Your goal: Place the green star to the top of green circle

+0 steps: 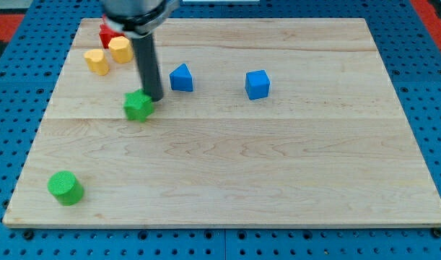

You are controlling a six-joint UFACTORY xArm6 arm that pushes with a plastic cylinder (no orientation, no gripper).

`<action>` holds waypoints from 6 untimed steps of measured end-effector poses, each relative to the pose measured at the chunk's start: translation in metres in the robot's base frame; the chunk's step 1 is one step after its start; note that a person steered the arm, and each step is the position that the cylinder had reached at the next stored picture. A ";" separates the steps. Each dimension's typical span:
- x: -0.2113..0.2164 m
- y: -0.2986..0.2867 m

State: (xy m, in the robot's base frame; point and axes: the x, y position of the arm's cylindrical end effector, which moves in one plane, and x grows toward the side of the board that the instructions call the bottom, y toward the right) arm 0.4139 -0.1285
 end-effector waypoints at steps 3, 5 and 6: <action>0.014 -0.069; 0.055 -0.070; 0.029 0.020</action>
